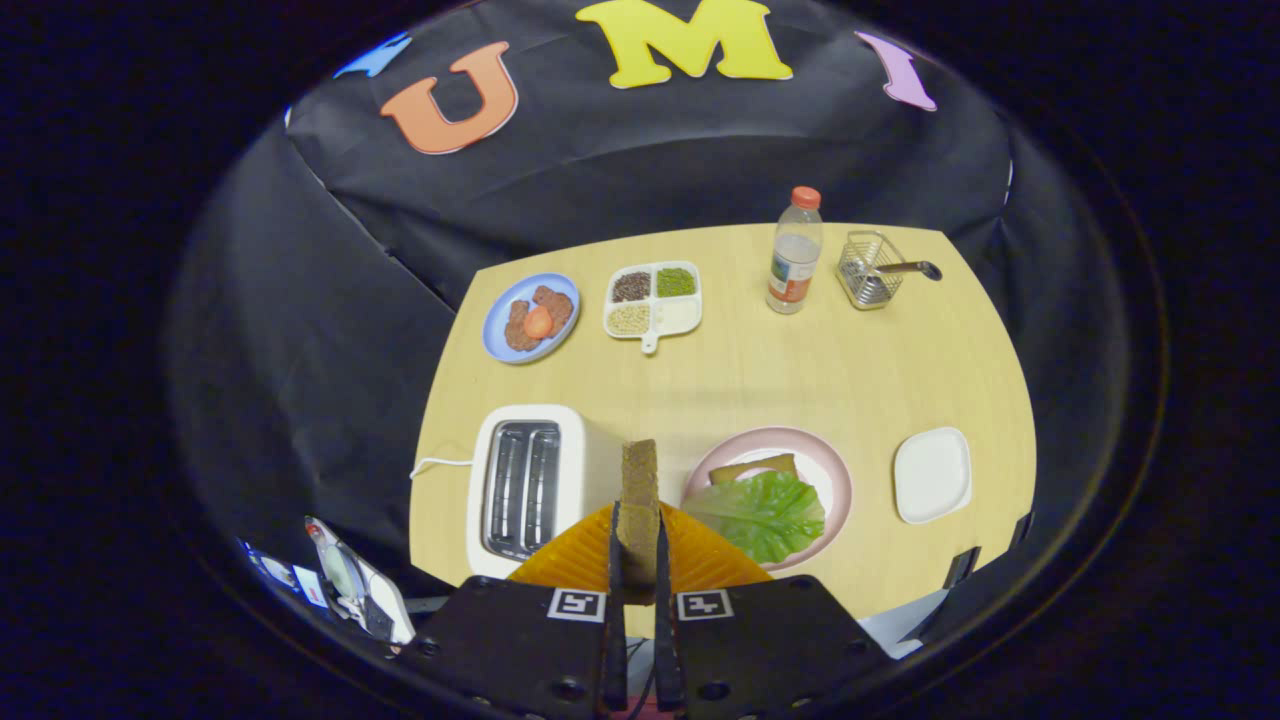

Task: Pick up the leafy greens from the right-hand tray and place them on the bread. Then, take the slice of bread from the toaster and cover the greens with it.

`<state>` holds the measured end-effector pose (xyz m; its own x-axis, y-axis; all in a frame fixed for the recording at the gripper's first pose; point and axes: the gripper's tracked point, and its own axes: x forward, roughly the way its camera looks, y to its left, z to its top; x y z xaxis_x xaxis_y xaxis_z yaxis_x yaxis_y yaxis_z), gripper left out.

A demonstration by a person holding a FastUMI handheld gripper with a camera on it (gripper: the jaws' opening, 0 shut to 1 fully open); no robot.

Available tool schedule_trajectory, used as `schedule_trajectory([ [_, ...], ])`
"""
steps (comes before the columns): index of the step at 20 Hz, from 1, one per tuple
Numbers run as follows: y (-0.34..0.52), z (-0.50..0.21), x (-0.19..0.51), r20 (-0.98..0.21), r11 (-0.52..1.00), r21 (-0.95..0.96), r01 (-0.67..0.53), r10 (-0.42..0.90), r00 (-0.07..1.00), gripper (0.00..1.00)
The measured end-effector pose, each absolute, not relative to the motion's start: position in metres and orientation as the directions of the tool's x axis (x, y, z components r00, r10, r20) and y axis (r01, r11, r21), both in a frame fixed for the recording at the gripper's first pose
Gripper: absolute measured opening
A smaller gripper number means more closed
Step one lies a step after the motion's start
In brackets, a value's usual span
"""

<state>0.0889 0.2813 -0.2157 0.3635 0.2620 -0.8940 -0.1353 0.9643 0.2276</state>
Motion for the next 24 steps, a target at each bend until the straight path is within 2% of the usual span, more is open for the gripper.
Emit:
schedule_trajectory([
  [5, 0.256, -0.266, 0.097, -0.9, 0.961, 0.256, -0.108, 0.278, 0.335, 0.11],
  [9, 0.257, -0.303, 0.099, -0.89, 0.933, 0.303, -0.193, 0.35, 0.293, 0.11],
  [16, 0.224, -0.35, 0.104, -0.888, 0.924, 0.332, -0.189, 0.374, 0.267, 0.11],
  [19, 0.205, -0.361, 0.11, -0.888, 0.926, 0.324, -0.195, 0.369, 0.276, 0.2],
  [23, 0.191, -0.375, 0.111, -0.882, 0.913, 0.375, -0.161, 0.405, 0.242, 0.2],
  [24, 0.188, -0.379, 0.111, -0.882, 0.911, 0.38, -0.159, 0.409, 0.233, 0.24],
])
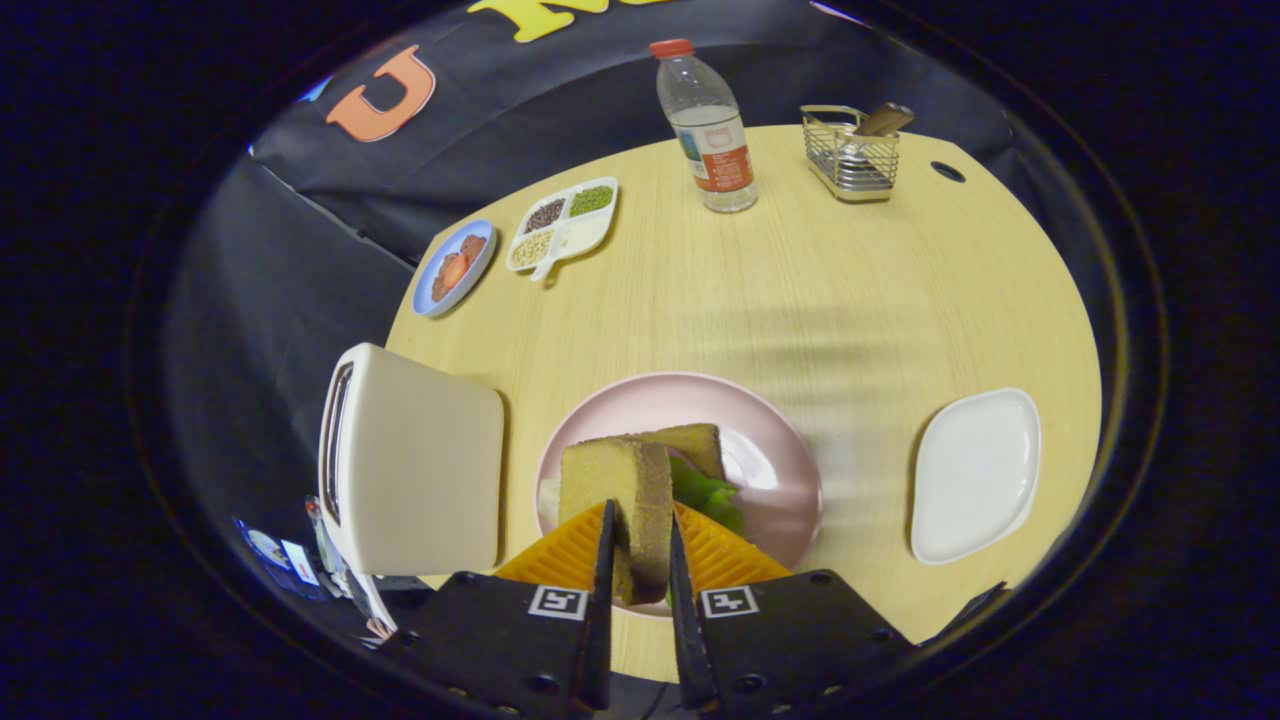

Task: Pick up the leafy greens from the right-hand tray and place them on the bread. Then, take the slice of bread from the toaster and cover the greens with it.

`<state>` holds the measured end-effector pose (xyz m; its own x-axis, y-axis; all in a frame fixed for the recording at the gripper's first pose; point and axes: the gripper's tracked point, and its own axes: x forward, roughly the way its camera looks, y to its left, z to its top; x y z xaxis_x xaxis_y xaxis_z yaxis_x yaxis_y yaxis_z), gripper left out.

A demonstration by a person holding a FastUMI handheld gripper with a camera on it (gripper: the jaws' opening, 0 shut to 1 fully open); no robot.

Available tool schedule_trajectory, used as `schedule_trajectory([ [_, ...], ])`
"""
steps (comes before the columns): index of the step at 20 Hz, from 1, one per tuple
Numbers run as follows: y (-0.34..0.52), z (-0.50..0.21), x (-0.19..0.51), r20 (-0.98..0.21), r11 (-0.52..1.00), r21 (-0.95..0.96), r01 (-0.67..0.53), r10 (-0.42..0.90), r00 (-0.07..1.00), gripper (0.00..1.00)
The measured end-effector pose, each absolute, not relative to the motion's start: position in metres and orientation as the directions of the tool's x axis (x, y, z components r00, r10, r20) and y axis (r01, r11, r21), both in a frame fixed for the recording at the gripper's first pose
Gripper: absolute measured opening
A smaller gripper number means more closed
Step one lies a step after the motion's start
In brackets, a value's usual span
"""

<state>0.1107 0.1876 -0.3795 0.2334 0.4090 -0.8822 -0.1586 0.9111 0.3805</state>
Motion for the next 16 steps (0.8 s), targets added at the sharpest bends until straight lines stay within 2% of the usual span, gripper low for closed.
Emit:
schedule_trajectory([
  [1, 0.186, -0.381, 0.11, -0.882, 0.909, 0.388, -0.153, 0.414, 0.225, 0.28],
  [4, 0.181, -0.387, 0.112, -0.882, 0.907, 0.393, -0.15, 0.418, 0.217, 0.28],
  [7, 0.175, -0.385, 0.118, -0.883, 0.913, 0.355, -0.2, 0.398, 0.249, 0.38],
  [8, 0.172, -0.384, 0.119, -0.887, 0.919, 0.333, -0.209, 0.381, 0.262, 0.38],
  [14, 0.152, -0.353, 0.122, -0.881, 0.939, 0.228, -0.258, 0.312, 0.355, 0.79],
  [16, 0.15, -0.329, 0.12, -0.862, 0.943, 0.198, -0.268, 0.298, 0.41, 0.83],
])
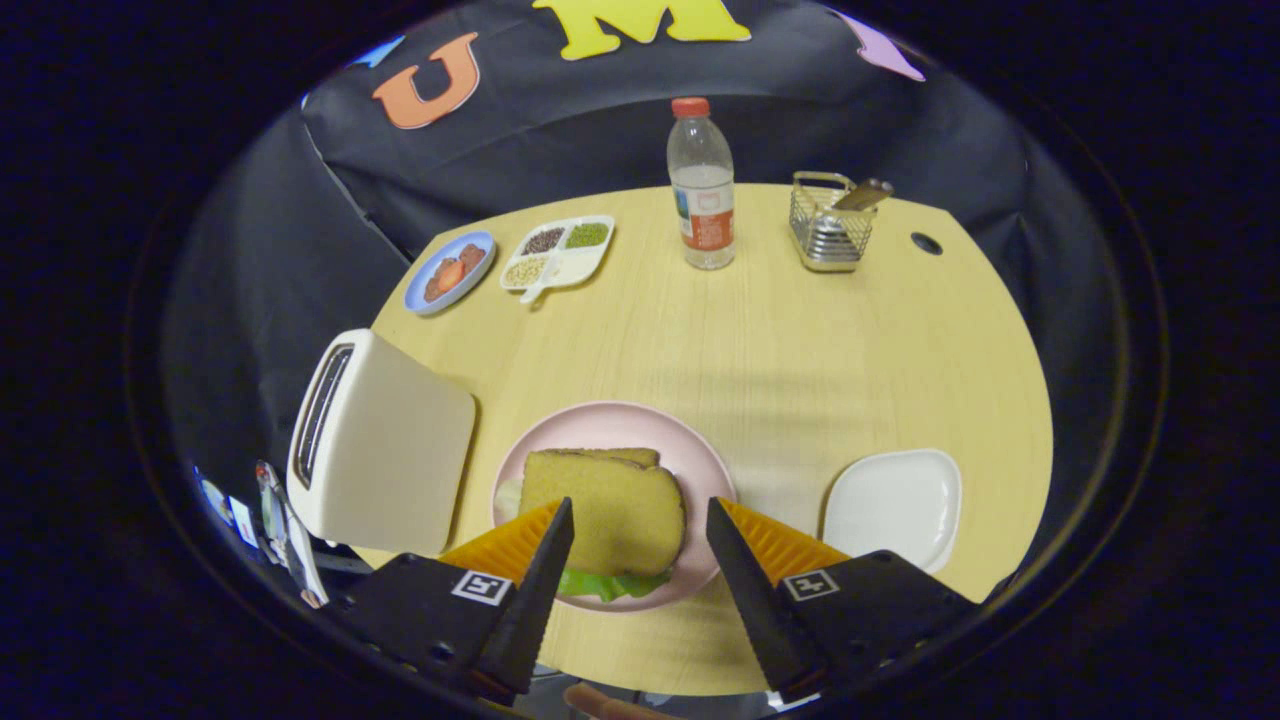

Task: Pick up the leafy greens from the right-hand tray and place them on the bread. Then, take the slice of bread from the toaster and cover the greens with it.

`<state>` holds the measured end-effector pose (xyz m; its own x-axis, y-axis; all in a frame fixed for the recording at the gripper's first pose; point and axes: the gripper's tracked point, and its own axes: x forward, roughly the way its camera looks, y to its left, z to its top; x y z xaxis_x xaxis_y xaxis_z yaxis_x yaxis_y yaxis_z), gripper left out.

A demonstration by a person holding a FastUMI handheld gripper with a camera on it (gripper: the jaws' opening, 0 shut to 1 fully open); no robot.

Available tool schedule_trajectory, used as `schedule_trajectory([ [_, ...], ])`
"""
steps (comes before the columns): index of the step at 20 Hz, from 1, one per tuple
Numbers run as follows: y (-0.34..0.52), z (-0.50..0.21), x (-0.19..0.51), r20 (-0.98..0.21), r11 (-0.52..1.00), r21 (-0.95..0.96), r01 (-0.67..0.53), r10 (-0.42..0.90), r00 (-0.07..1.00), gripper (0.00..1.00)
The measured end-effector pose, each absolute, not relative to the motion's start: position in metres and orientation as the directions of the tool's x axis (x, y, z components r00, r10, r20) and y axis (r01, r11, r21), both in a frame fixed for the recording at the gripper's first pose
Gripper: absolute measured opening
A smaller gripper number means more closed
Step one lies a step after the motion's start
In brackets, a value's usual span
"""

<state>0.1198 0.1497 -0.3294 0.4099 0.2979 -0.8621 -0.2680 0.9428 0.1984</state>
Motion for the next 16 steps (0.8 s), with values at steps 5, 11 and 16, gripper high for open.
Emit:
schedule_trajectory([
  [5, 0.161, -0.243, 0.109, -0.762, 0.945, 0.154, -0.288, 0.299, 0.574, 0.94],
  [11, 0.167, -0.114, 0.082, -0.514, 0.962, 0.082, -0.262, 0.266, 0.816, 0.98],
  [16, 0.155, -0.007, 0.048, -0.254, 0.979, -0.017, -0.204, 0.194, 0.948, 0.97],
])
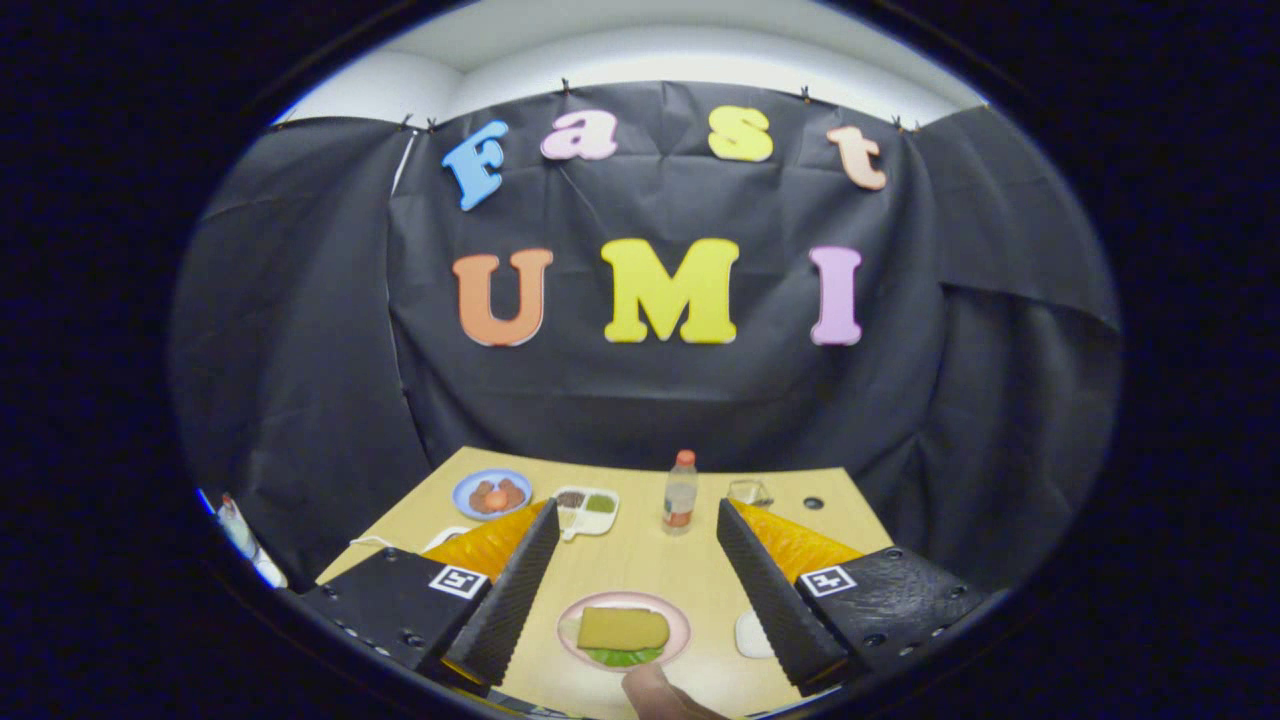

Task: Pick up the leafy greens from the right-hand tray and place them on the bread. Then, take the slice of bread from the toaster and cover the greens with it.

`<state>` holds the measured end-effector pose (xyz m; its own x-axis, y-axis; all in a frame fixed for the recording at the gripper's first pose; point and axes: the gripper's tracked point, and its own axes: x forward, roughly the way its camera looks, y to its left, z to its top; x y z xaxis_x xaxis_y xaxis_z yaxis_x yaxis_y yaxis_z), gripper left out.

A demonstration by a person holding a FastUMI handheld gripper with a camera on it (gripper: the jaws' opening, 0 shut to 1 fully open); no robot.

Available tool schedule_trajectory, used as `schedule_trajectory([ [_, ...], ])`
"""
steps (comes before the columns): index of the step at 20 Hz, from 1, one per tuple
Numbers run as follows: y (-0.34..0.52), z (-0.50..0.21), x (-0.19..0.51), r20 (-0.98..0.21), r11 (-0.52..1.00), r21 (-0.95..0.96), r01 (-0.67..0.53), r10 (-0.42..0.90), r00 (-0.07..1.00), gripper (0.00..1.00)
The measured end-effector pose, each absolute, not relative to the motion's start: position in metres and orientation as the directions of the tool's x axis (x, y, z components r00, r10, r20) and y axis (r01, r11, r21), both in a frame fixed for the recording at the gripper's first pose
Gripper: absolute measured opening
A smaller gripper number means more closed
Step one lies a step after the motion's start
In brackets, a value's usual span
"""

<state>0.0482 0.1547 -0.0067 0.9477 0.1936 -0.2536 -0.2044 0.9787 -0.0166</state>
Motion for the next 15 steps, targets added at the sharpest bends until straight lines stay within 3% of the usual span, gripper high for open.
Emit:
schedule_trajectory([
  [5, 0.162, 0.055, -0.002, -0.064, 0.987, -0.017, -0.159, 0.157, 0.985, 0.97],
  [15, 0.15, 0.083, -0.031, 0.032, 0.99, -0.059, -0.125, 0.127, 0.991, 0.95],
])
